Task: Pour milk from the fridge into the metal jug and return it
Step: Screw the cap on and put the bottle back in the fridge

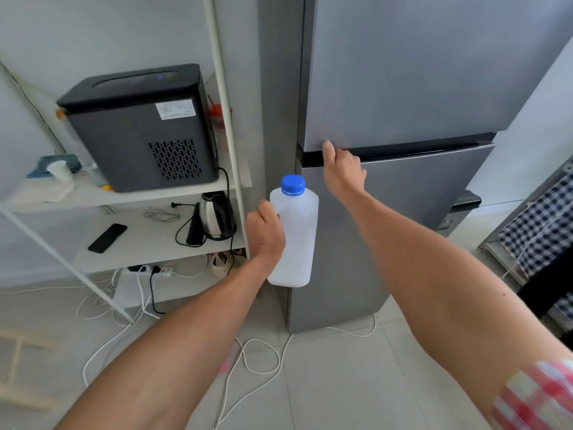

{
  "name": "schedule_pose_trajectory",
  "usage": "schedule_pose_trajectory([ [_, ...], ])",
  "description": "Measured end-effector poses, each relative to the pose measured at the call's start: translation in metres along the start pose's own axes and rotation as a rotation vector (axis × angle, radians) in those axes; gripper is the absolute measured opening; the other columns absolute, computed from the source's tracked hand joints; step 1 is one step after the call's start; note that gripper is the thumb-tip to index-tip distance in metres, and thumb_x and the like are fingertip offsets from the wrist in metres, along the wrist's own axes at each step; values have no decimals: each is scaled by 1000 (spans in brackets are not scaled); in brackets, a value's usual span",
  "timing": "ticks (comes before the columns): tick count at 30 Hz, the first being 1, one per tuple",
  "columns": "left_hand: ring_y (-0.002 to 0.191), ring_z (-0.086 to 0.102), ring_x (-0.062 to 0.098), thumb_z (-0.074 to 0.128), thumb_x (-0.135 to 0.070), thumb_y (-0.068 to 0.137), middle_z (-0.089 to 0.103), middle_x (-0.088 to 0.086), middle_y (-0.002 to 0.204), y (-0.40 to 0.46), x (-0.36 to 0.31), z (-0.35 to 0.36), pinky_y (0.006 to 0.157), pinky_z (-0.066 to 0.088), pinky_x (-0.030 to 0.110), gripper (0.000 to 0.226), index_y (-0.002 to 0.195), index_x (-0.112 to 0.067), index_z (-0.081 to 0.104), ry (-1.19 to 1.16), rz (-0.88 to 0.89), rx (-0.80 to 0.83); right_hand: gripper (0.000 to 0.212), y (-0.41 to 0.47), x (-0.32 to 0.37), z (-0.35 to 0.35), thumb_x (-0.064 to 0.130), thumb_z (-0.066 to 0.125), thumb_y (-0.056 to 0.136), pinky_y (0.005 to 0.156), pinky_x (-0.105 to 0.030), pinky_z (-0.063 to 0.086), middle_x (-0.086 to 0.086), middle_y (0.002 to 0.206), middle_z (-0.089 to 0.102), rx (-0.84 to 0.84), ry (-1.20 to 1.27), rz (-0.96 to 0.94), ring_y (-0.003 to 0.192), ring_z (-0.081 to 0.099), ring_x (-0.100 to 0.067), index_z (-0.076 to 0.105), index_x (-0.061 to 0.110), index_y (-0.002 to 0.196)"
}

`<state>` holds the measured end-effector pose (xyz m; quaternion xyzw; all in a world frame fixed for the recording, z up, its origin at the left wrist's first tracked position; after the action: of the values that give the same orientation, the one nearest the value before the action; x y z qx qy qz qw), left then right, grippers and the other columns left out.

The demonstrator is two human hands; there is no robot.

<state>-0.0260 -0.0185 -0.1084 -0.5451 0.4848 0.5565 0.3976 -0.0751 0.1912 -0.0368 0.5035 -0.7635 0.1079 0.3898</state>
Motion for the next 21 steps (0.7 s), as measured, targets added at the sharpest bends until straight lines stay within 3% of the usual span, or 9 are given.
schedule_pose_trajectory([
  [6, 54, 34, 20, 34, -25, 93, 40, 9, 53, 11, 12, -6, 54, 29, 35, 38, 57, -13, 34, 22, -3, 4, 58, 5, -6, 3, 65, 24, 103, 89, -45, 43, -3, 97, 56, 32, 66, 34, 118, 53, -34, 44, 27, 65],
  [9, 53, 36, 22, 34, -25, 92, 42, 6, 52, 10, 12, -9, 53, 30, 34, 38, 56, -14, 33, 35, -10, -3, 63, 4, -3, -3, 70, 22, 102, 102, -53, 46, 0, 99, 60, 71, 19, 58, 114, 56, -33, 58, 22, 82],
  [11, 53, 35, 21, 33, -25, 92, 41, 6, 52, 7, 12, -10, 53, 29, 33, 37, 57, -14, 32, 47, -7, -1, 64, 3, -1, -5, 71, 24, 102, 103, -53, 47, -2, 99, 62, 82, 20, 71, 113, 57, -34, 61, 21, 86],
  [17, 55, 34, 21, 33, -25, 91, 39, 9, 54, 3, 13, -19, 53, 28, 36, 37, 59, -8, 32, 43, -13, 6, 65, -14, 0, -16, 67, 43, 98, 71, -37, 40, -8, 79, 58, -38, 63, 128, 105, 55, -37, 45, 13, 61],
  [21, 56, 34, 22, 32, -28, 90, 37, 11, 56, -3, 13, -22, 54, 29, 37, 36, 61, -7, 32, 75, -15, 5, 61, -44, -12, -39, 61, 56, 89, 56, -32, 36, -3, 63, 52, -113, 68, 203, 75, 54, -31, 47, 11, 56],
])
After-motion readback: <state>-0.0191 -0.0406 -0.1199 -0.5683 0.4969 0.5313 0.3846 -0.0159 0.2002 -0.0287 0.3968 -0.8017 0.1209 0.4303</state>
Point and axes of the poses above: each hand's wrist, its own y-axis towards the middle knuckle, its own z-axis out of the palm, x = y × z, the point moved 6 cm from there along y, towards the middle knuckle
